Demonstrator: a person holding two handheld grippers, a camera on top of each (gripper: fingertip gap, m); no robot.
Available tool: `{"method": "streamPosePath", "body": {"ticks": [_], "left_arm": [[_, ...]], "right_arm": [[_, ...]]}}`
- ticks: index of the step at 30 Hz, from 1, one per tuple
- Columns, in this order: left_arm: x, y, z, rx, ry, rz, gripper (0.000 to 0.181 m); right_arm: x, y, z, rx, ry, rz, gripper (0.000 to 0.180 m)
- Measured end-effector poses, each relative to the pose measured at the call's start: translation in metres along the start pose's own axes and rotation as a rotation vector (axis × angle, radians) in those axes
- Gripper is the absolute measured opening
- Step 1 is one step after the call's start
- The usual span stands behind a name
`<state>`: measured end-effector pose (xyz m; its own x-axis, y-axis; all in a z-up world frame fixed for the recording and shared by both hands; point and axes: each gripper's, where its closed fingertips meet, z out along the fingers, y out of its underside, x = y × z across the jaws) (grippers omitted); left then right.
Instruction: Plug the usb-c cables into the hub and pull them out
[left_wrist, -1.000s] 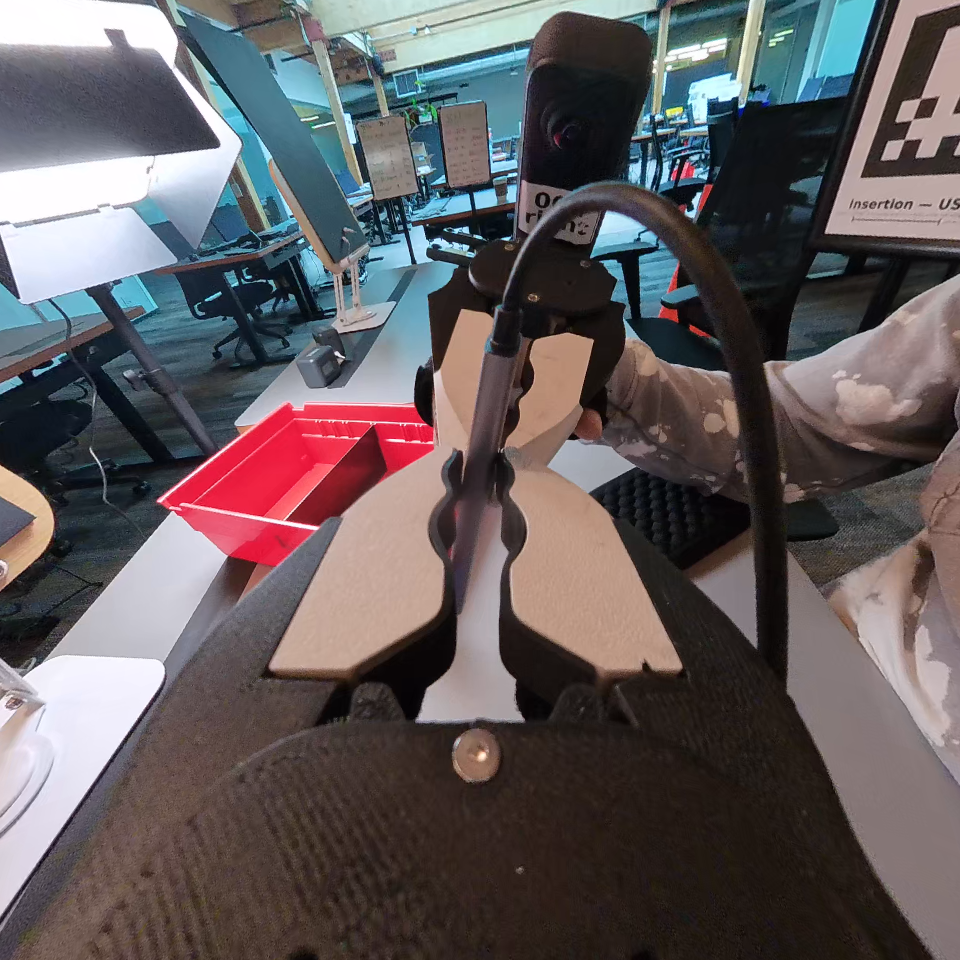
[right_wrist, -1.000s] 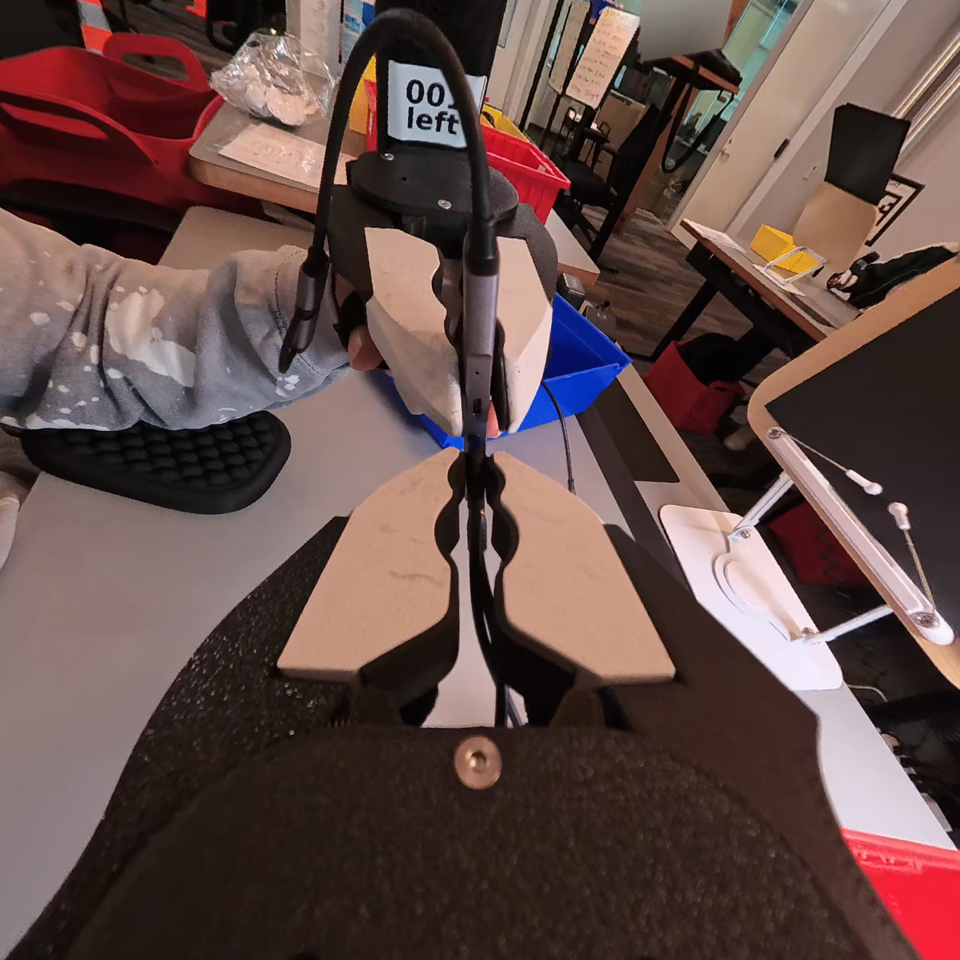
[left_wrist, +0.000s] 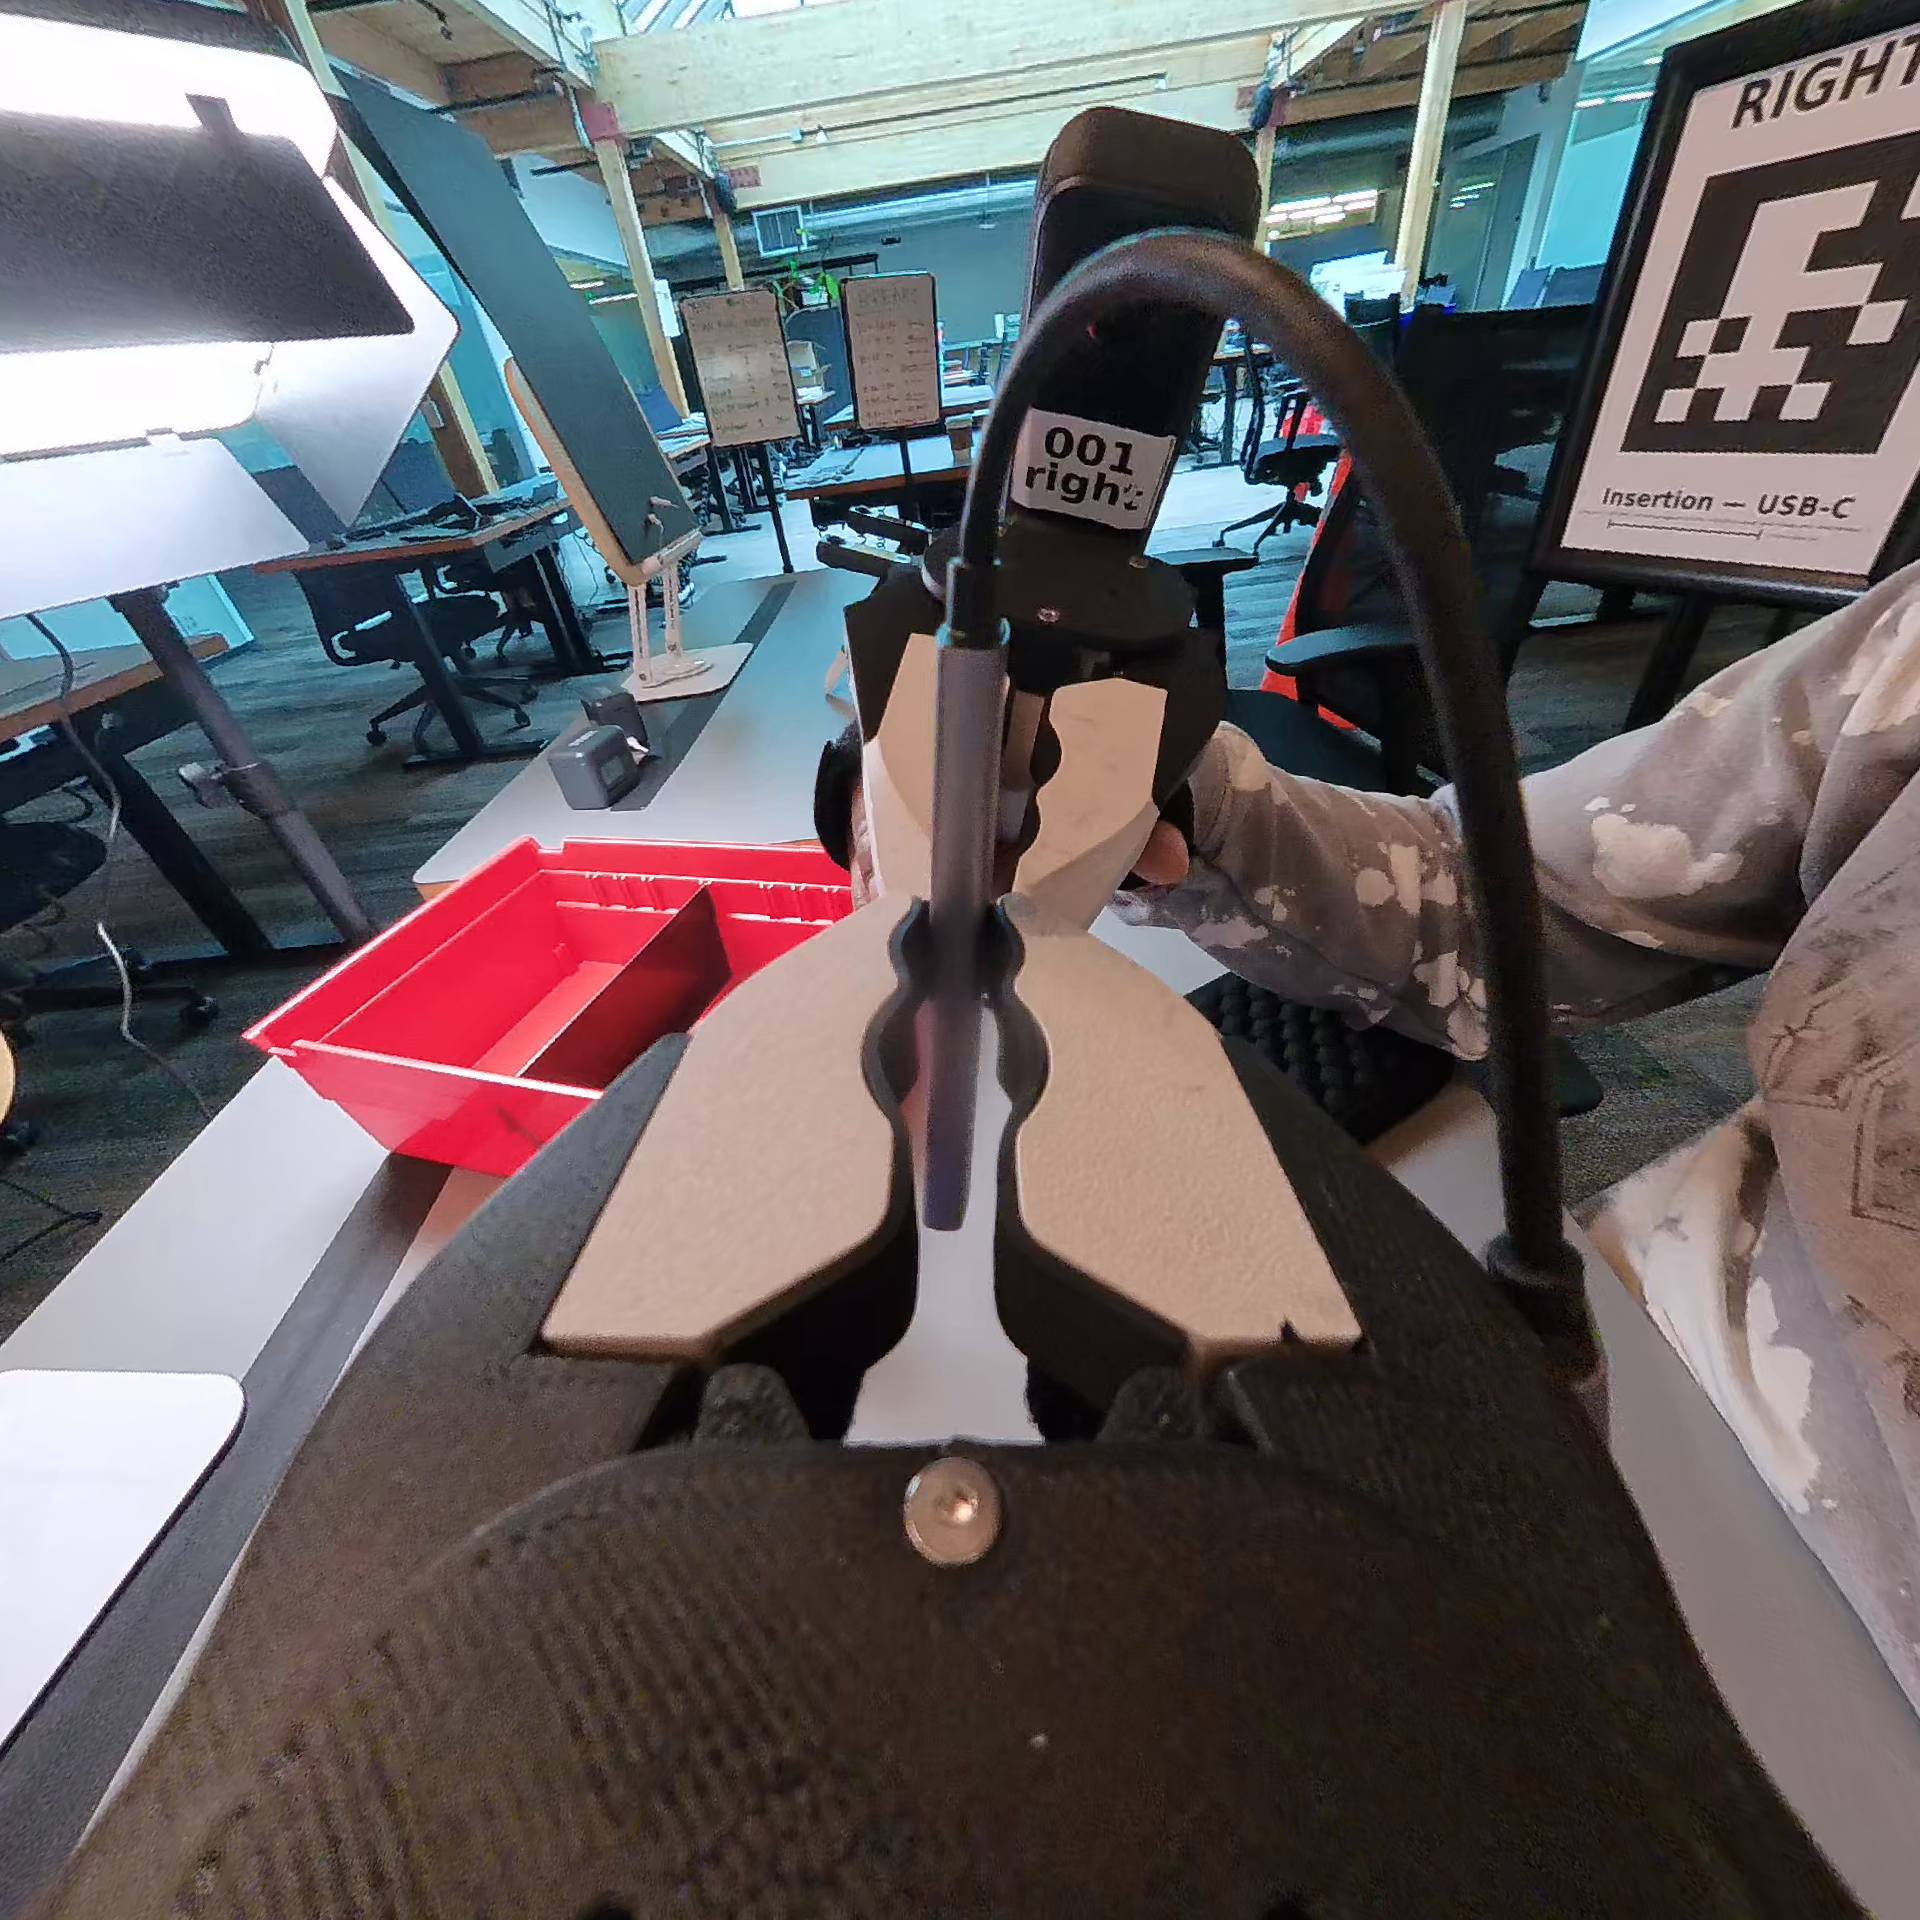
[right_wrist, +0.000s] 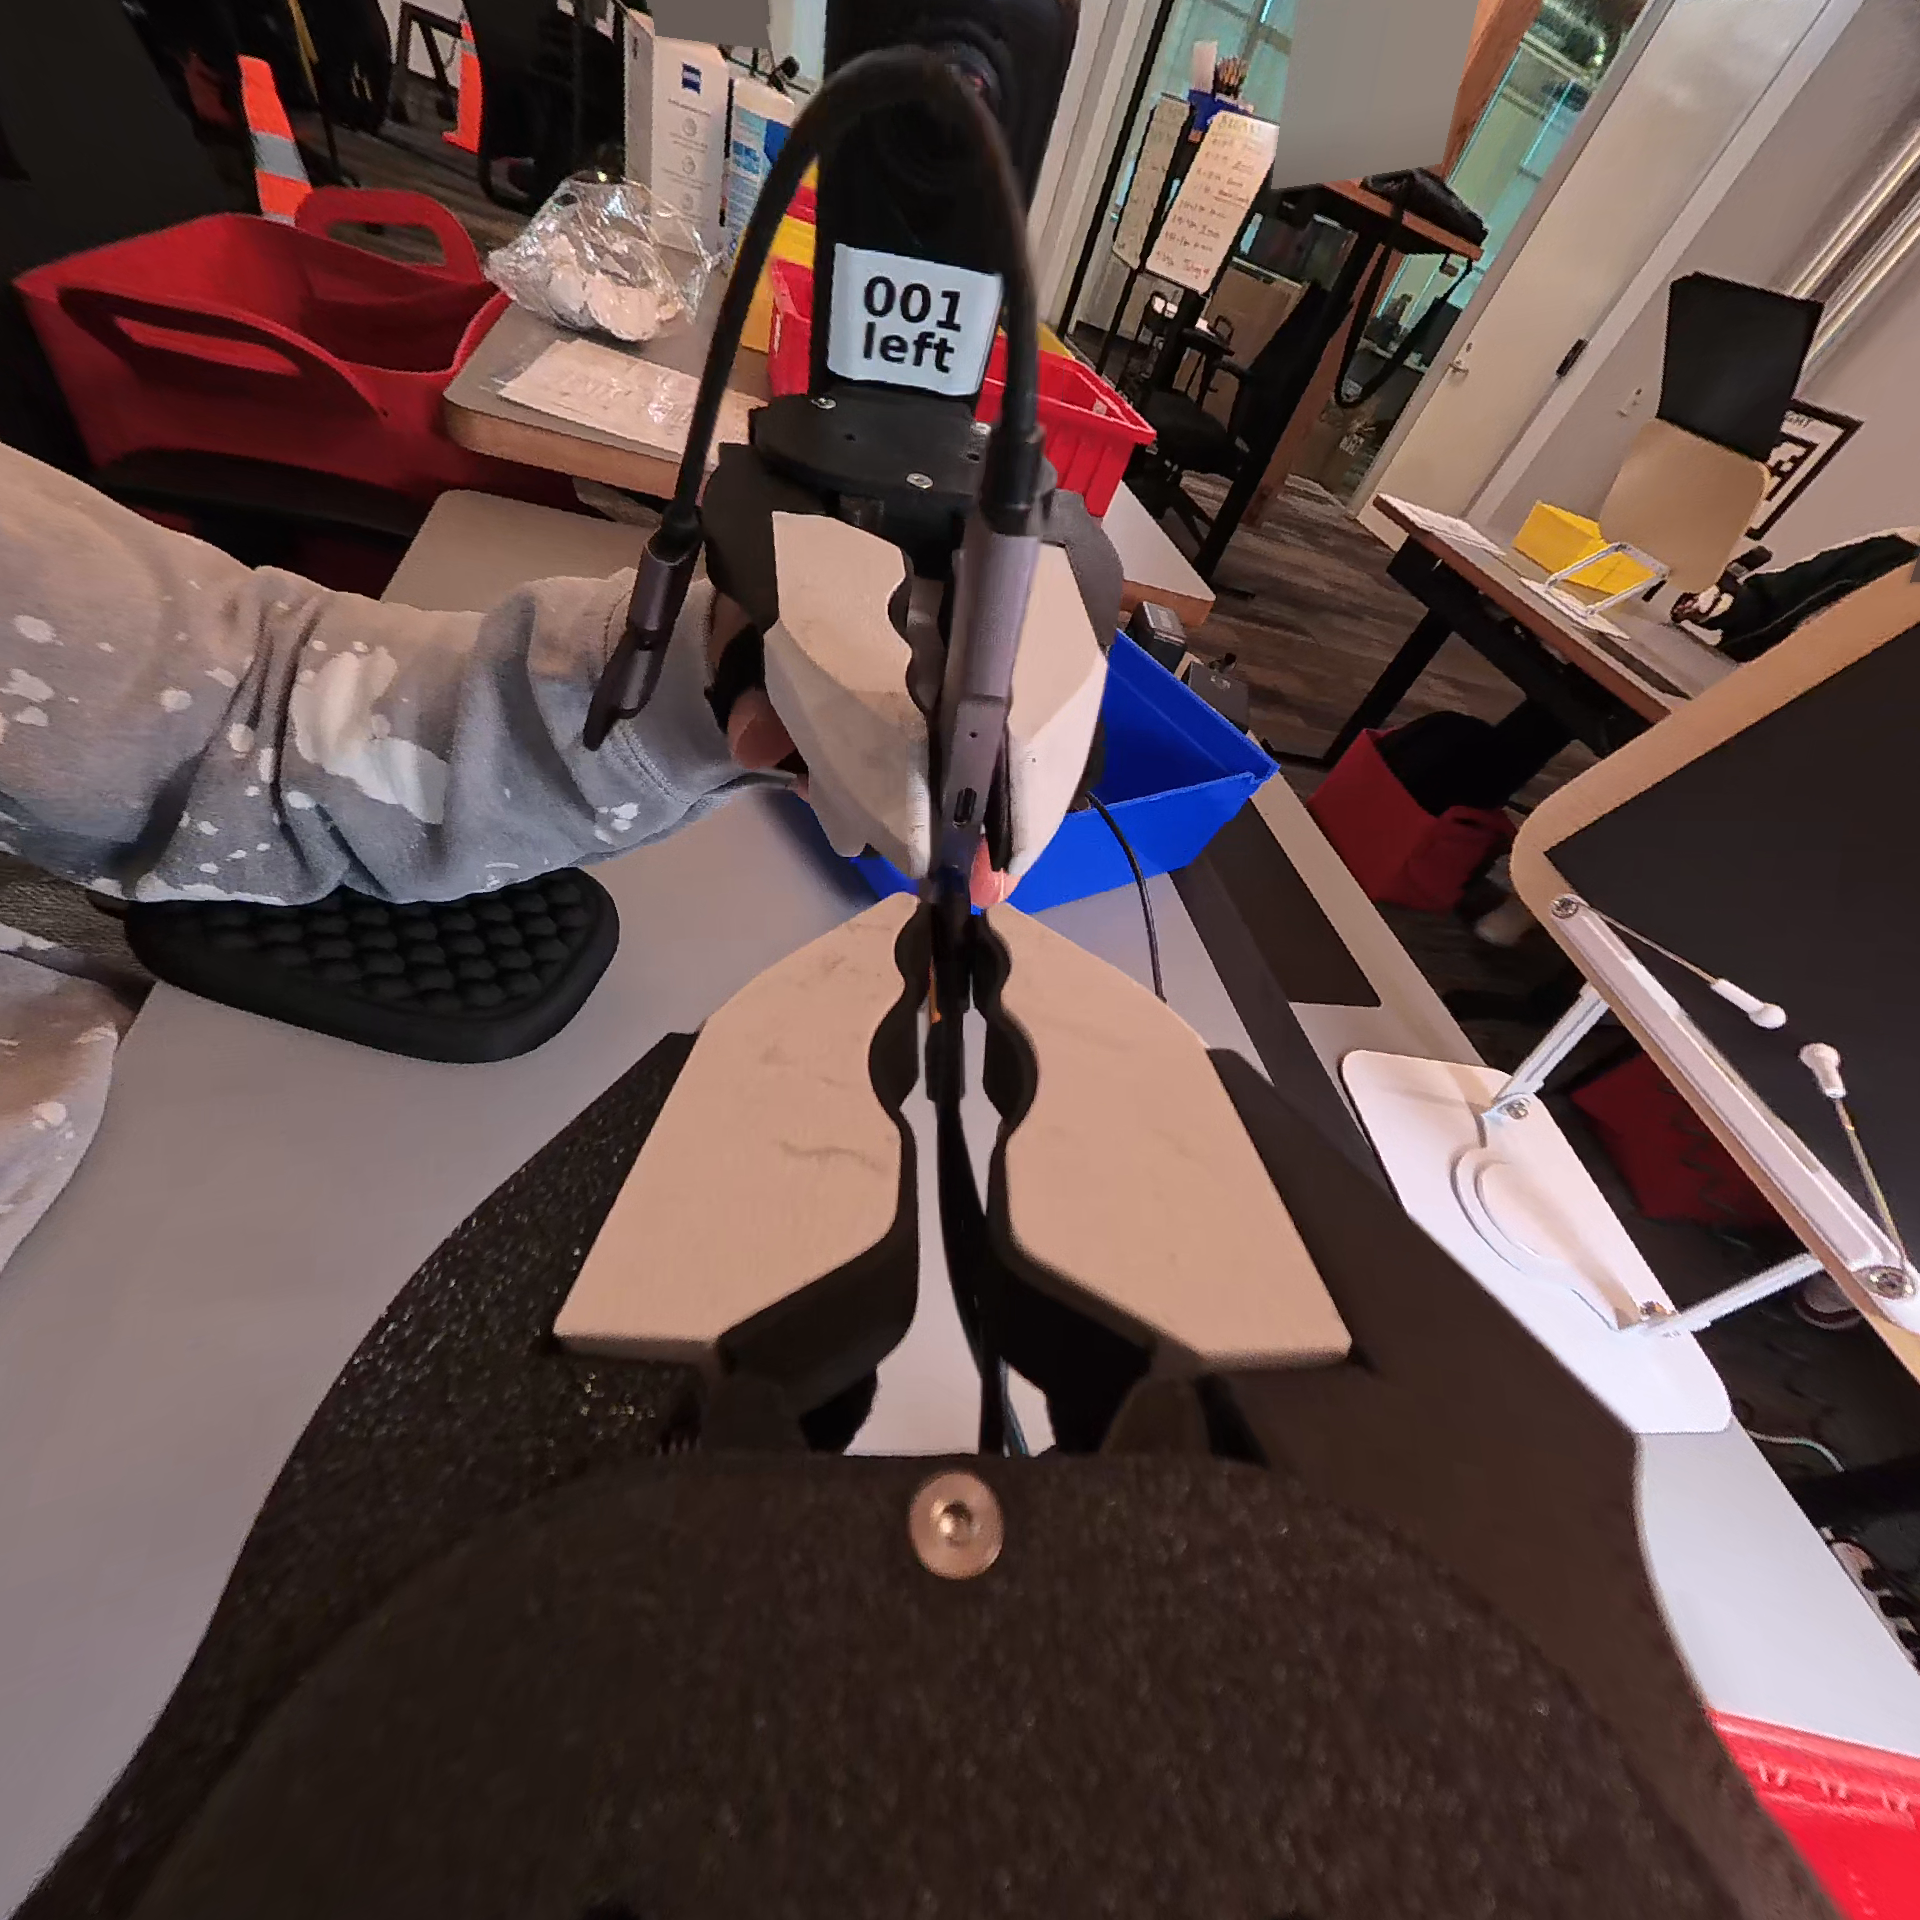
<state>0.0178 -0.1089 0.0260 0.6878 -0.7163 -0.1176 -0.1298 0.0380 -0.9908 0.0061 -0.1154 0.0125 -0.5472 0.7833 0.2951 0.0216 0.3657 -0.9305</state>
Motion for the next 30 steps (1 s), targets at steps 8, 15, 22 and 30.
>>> {"method": "streamPosePath", "body": {"ticks": [8, 15, 22, 30], "left_arm": [[-0.001, 0.005, -0.005, -0.089, -0.032, 0.086, 0.01], [-0.022, 0.009, -0.035, -0.153, -0.128, 0.099, 0.01], [-0.03, 0.003, -0.076, -0.134, -0.162, 0.04, 0.01], [-0.044, 0.019, -0.074, -0.23, -0.244, 0.031, 0.01]], "right_arm": [[0.0, 0.001, 0.005, 0.004, 0.004, -0.008, 0.007], [0.016, 0.01, -0.024, 0.006, 0.022, -0.017, 0.007], [0.072, 0.003, -0.089, 0.096, 0.265, 0.041, 0.007], [0.173, 0.008, -0.11, -0.049, 0.515, -0.011, 0.007]]}}
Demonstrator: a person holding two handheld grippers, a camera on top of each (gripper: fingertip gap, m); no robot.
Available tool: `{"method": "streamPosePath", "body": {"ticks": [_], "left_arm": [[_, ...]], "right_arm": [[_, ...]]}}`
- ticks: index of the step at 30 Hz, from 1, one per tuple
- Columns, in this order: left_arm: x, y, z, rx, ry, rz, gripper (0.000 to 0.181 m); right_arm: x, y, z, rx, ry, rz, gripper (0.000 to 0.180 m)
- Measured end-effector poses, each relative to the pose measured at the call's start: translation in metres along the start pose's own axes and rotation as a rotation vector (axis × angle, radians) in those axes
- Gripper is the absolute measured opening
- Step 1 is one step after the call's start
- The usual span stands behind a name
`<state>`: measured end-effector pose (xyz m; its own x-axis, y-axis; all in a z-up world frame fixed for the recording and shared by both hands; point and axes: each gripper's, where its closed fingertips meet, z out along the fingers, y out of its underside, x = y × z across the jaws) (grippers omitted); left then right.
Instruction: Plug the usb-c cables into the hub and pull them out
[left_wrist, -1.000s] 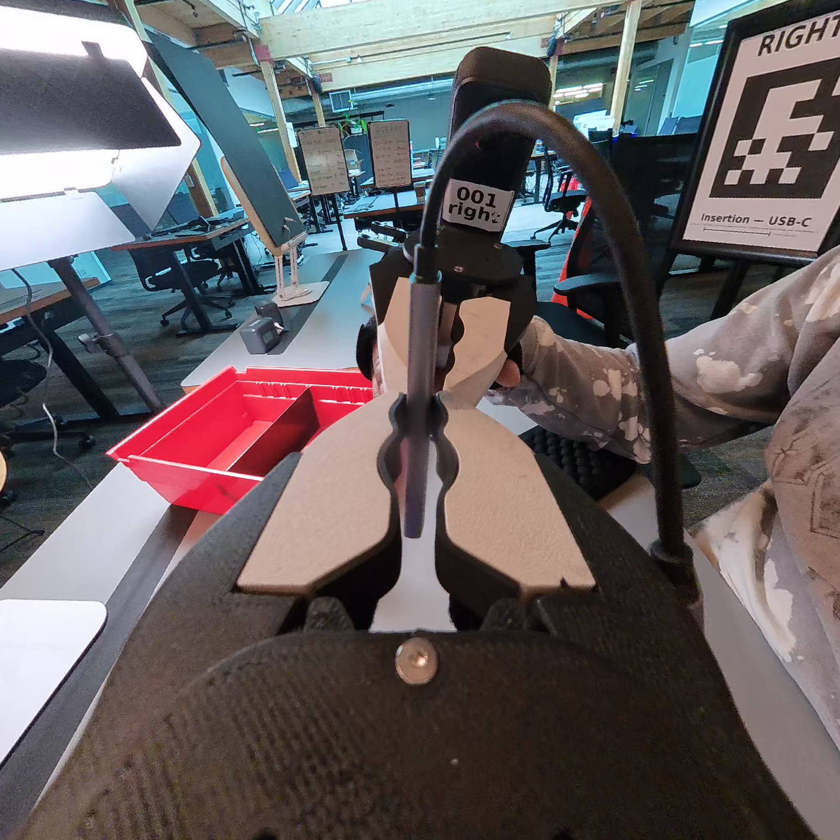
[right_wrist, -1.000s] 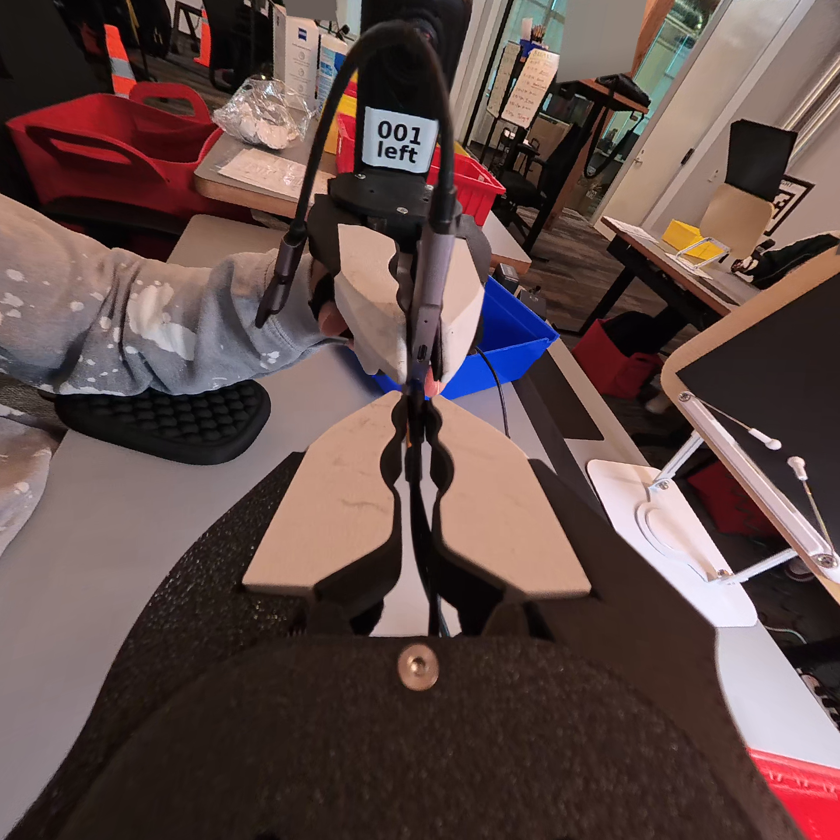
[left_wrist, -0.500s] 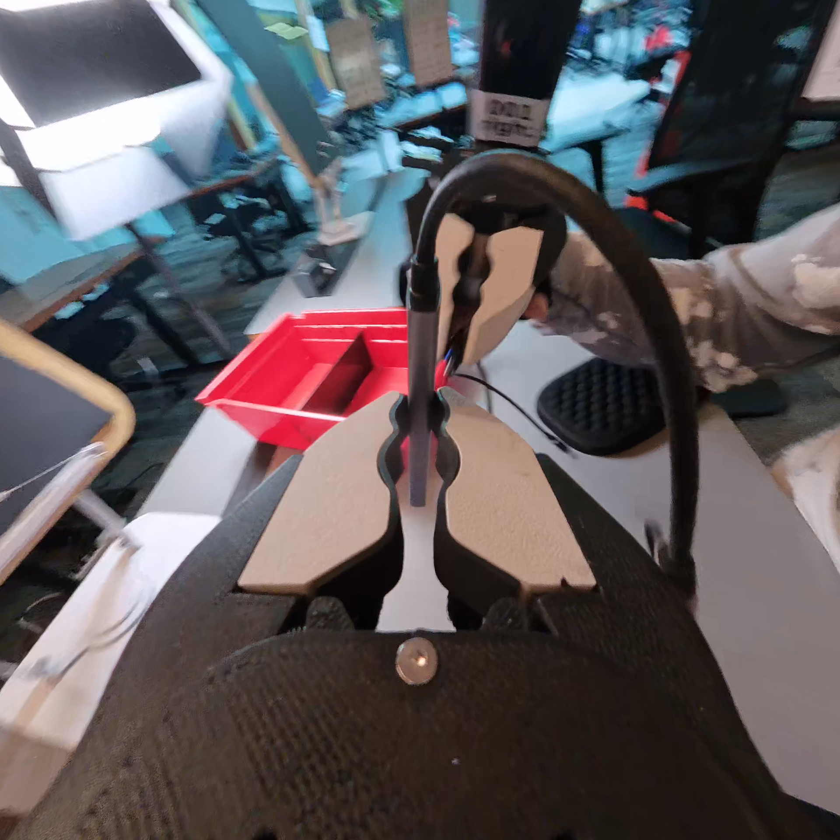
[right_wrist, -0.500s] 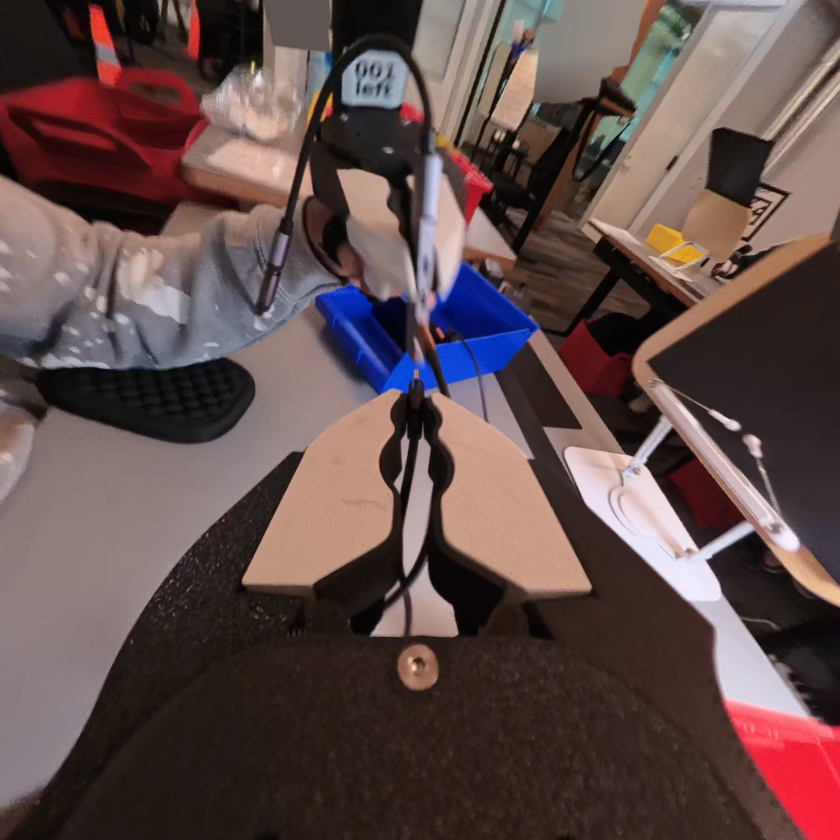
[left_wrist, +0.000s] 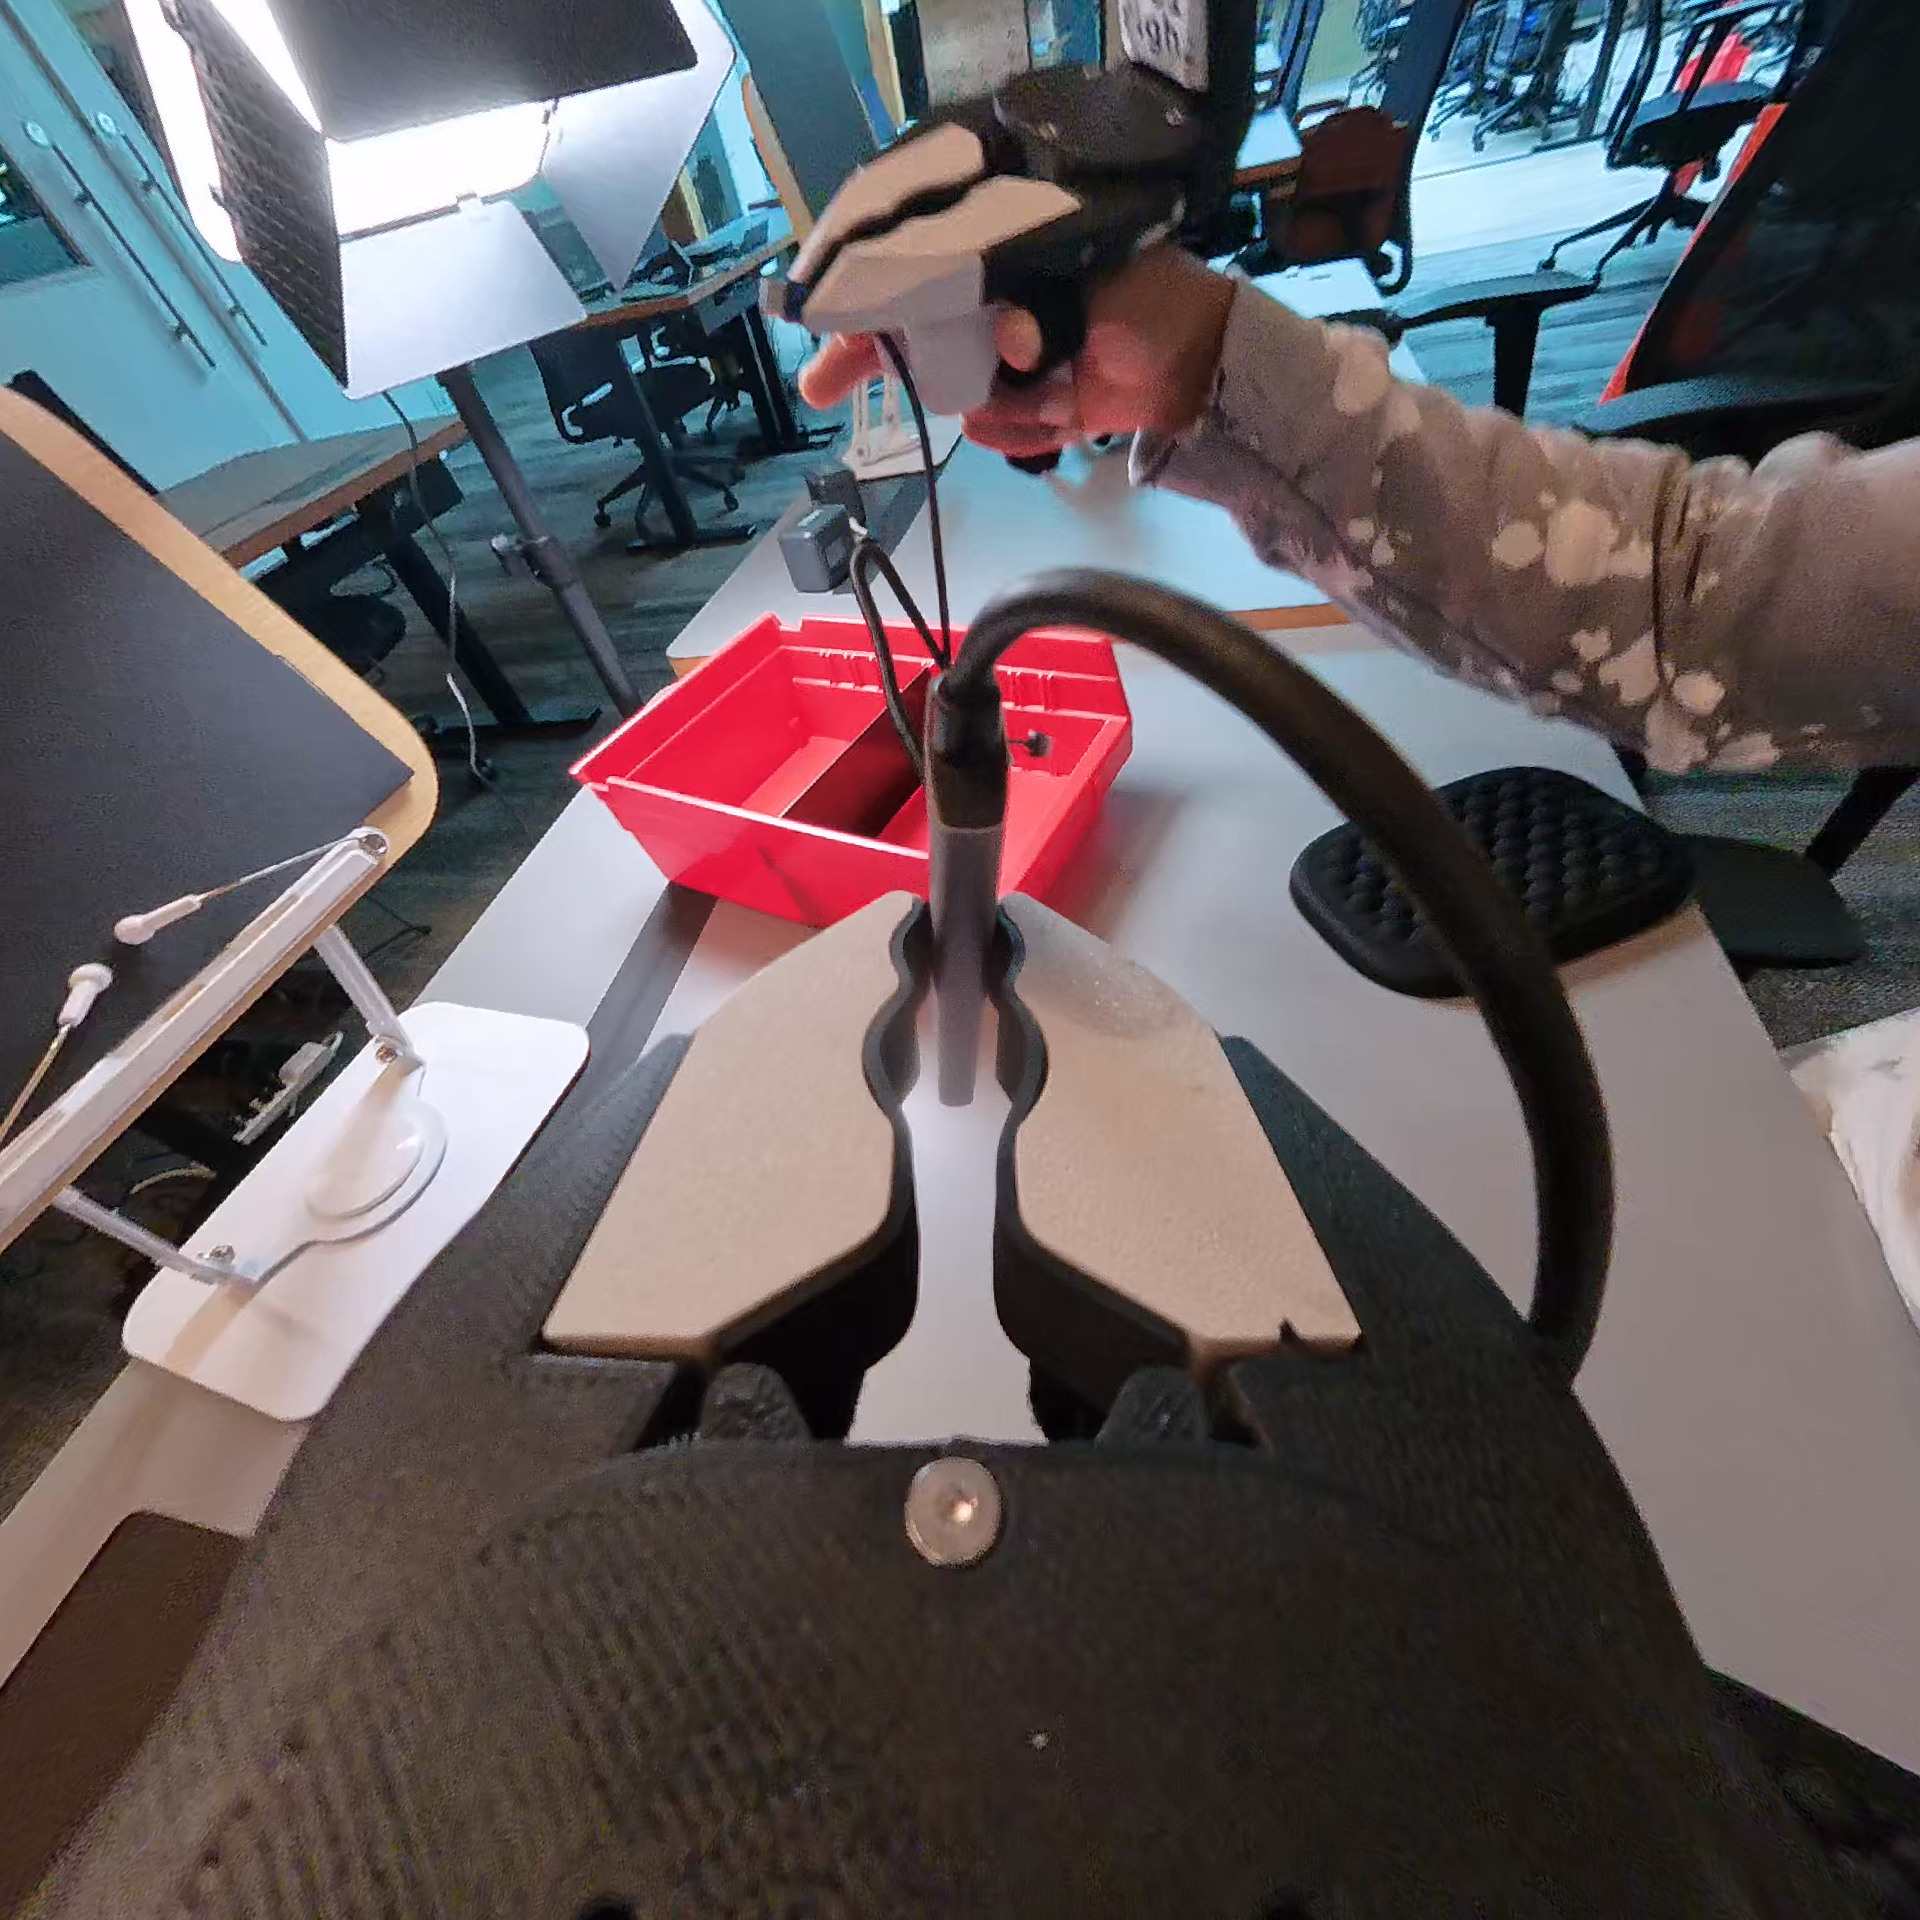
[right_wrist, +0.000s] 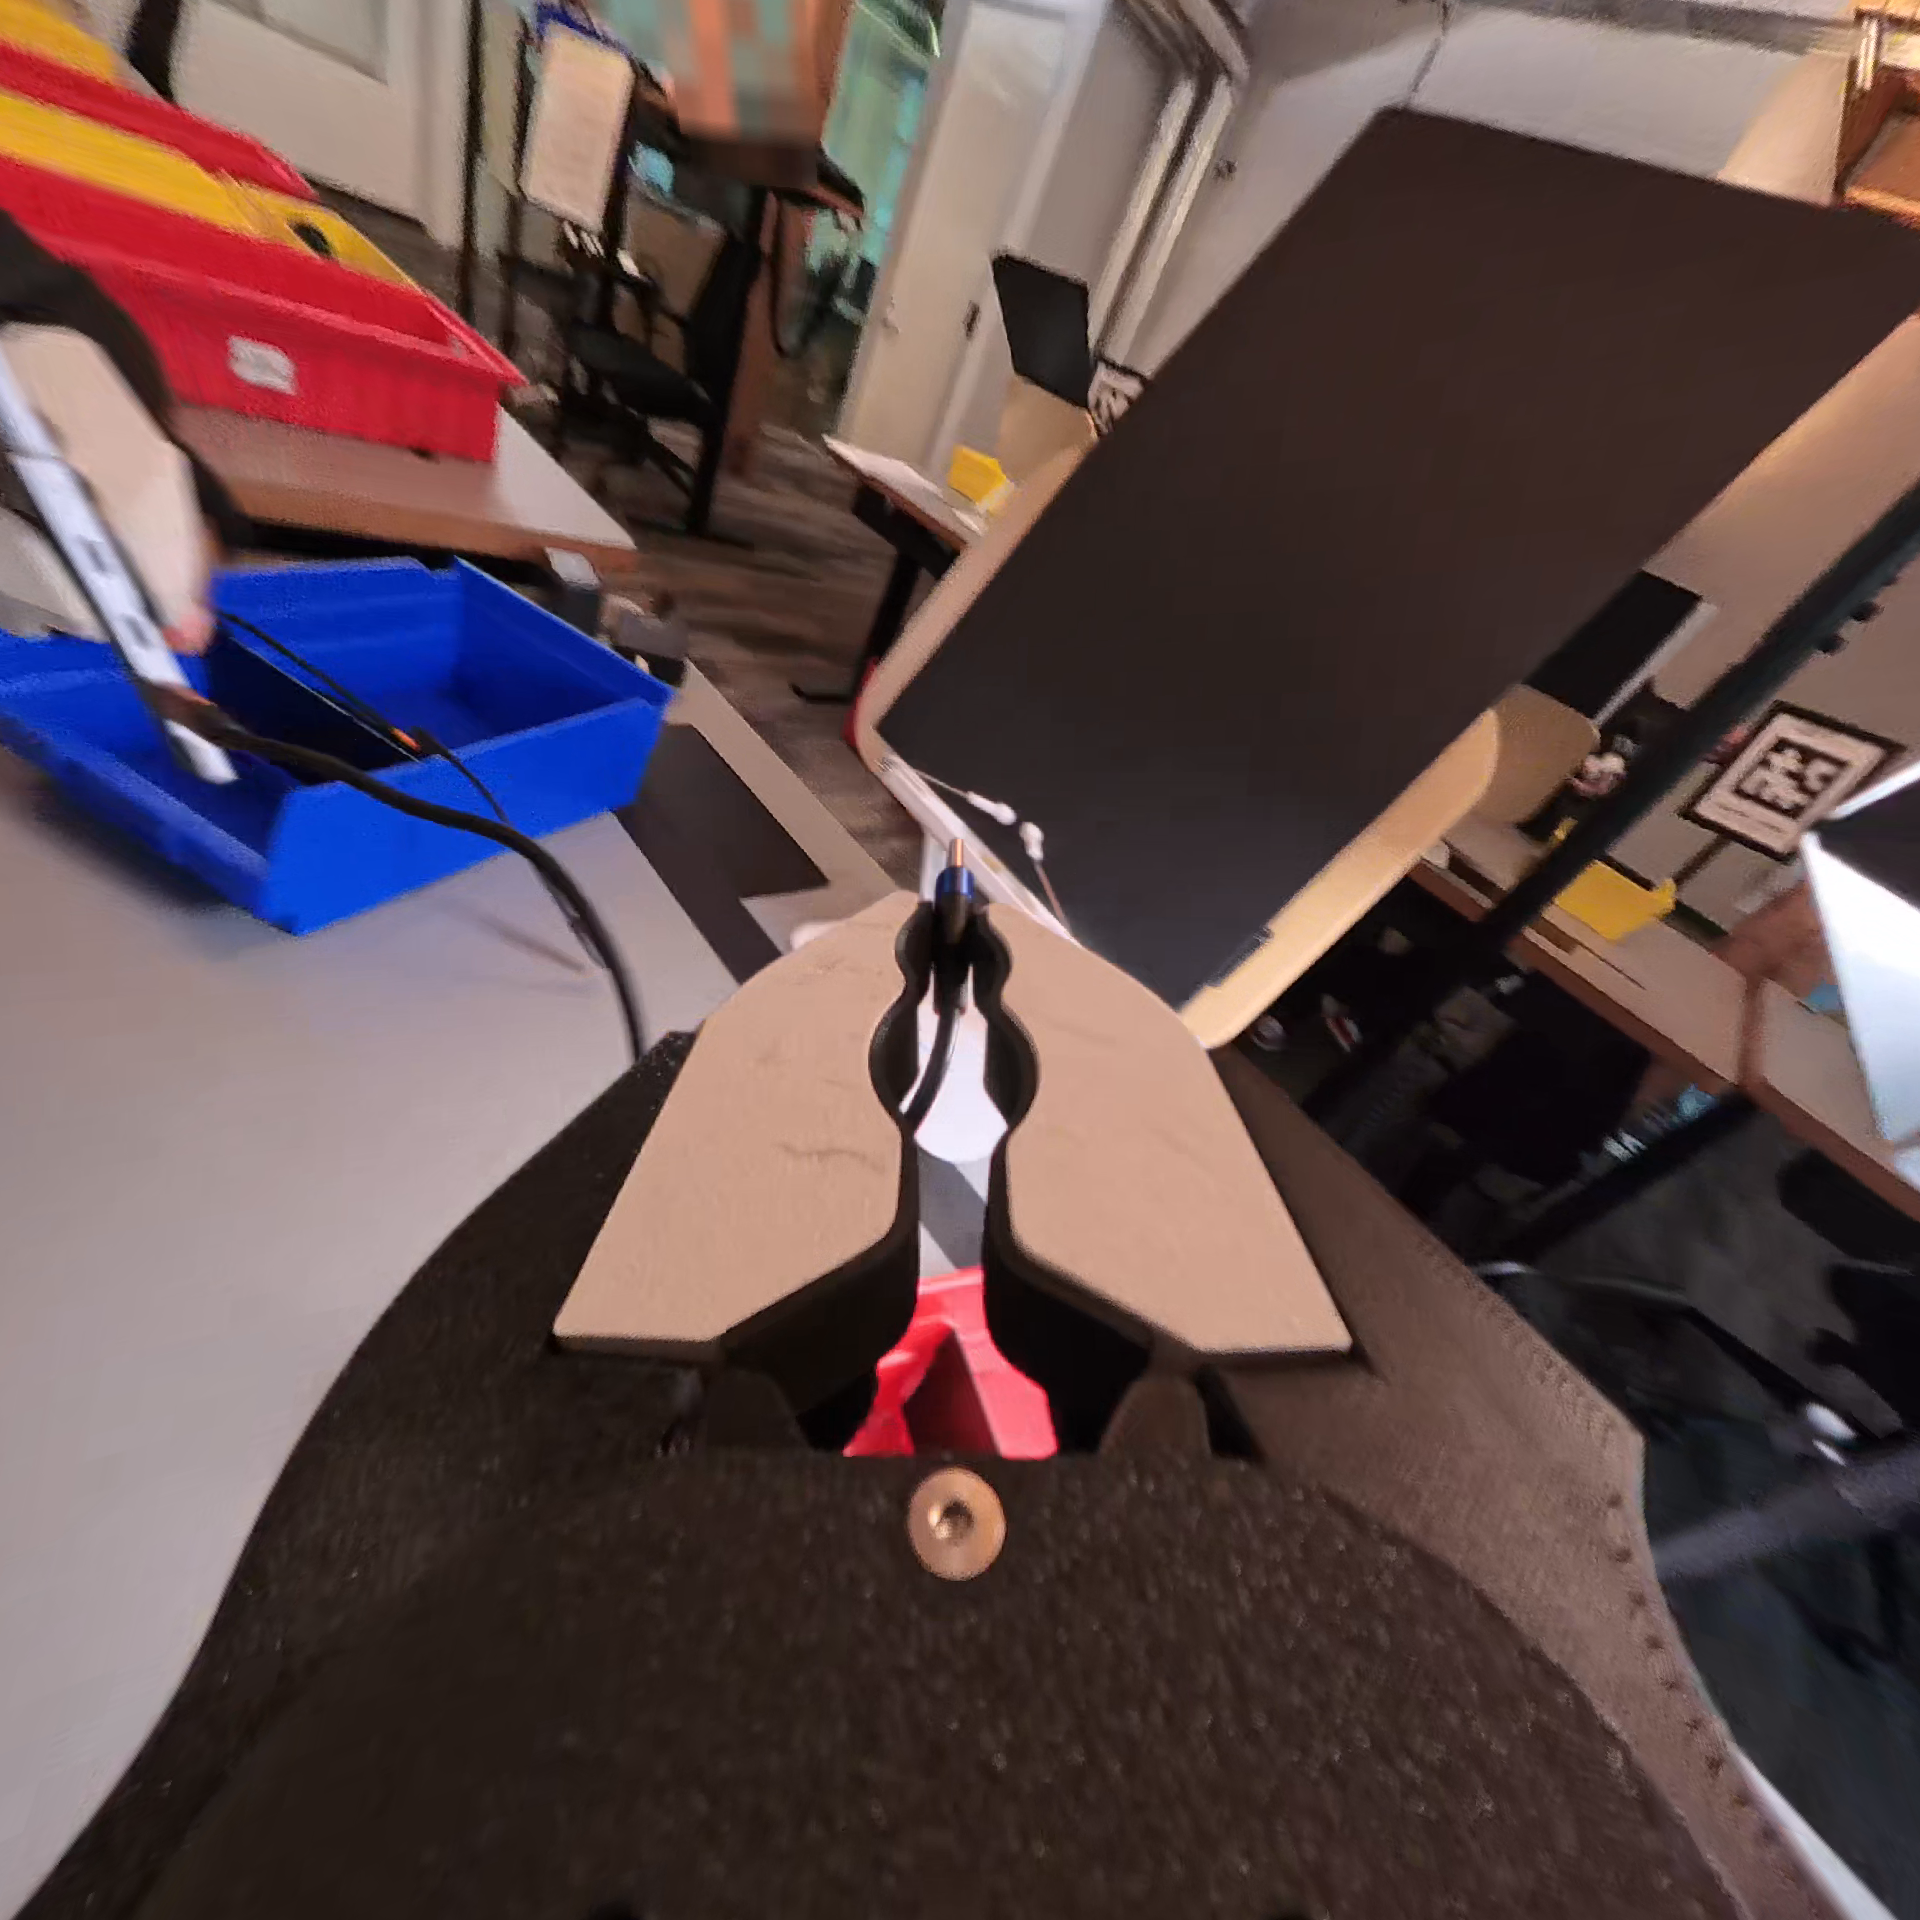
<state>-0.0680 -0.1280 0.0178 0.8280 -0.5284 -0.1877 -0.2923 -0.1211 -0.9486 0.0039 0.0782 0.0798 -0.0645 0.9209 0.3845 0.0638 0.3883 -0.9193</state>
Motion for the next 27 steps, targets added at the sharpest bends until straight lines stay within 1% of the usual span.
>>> {"method": "streamPosePath", "body": {"ticks": [2, 4, 8, 10, 14, 17, 18, 19, 20, 22, 24, 27], "left_arm": [[-0.012, 0.006, -0.009, -0.046, -0.071, -0.005, 0.01], [-0.025, 0.004, -0.028, -0.027, -0.136, -0.025, 0.01], [-0.039, -0.021, -0.072, 0.151, -0.201, -0.101, 0.01], [-0.038, -0.029, -0.083, 0.196, -0.206, -0.101, 0.01], [-0.031, -0.03, -0.077, 0.175, -0.193, -0.076, 0.01], [-0.024, -0.031, -0.064, 0.166, -0.155, -0.074, 0.01], [-0.022, -0.031, -0.06, 0.161, -0.141, -0.076, 0.01], [-0.02, -0.03, -0.055, 0.152, -0.128, -0.077, 0.01], [-0.018, -0.028, -0.05, 0.14, -0.118, -0.076, 0.01], [-0.015, -0.025, -0.039, 0.118, -0.101, -0.071, 0.01], [-0.011, -0.023, -0.028, 0.103, -0.073, -0.072, 0.01], [-0.002, -0.02, -0.011, 0.085, -0.016, -0.08, 0.01]], "right_arm": [[0.019, 0.015, 0.003, -0.077, 0.04, -0.014, 0.007], [0.03, 0.036, -0.001, -0.121, 0.062, 0.008, 0.007], [0.04, 0.093, -0.017, -0.214, 0.109, 0.09, 0.007], [0.039, 0.117, -0.021, -0.246, 0.122, 0.114, 0.007], [0.02, 0.153, -0.016, -0.335, 0.074, 0.136, 0.007], [-0.004, 0.194, -0.012, -0.533, -0.009, 0.075, 0.007], [-0.01, 0.205, -0.012, -0.592, -0.025, 0.045, 0.011], [-0.016, 0.213, -0.014, -0.642, -0.051, 0.034, 0.018], [-0.02, 0.215, -0.014, -0.666, -0.071, 0.043, 0.027], [-0.024, 0.199, -0.014, -0.632, -0.079, 0.069, 0.035], [-0.023, 0.161, -0.012, -0.507, -0.058, 0.071, 0.037], [-0.039, 0.085, -0.01, -0.246, -0.09, 0.085, 0.037]]}}
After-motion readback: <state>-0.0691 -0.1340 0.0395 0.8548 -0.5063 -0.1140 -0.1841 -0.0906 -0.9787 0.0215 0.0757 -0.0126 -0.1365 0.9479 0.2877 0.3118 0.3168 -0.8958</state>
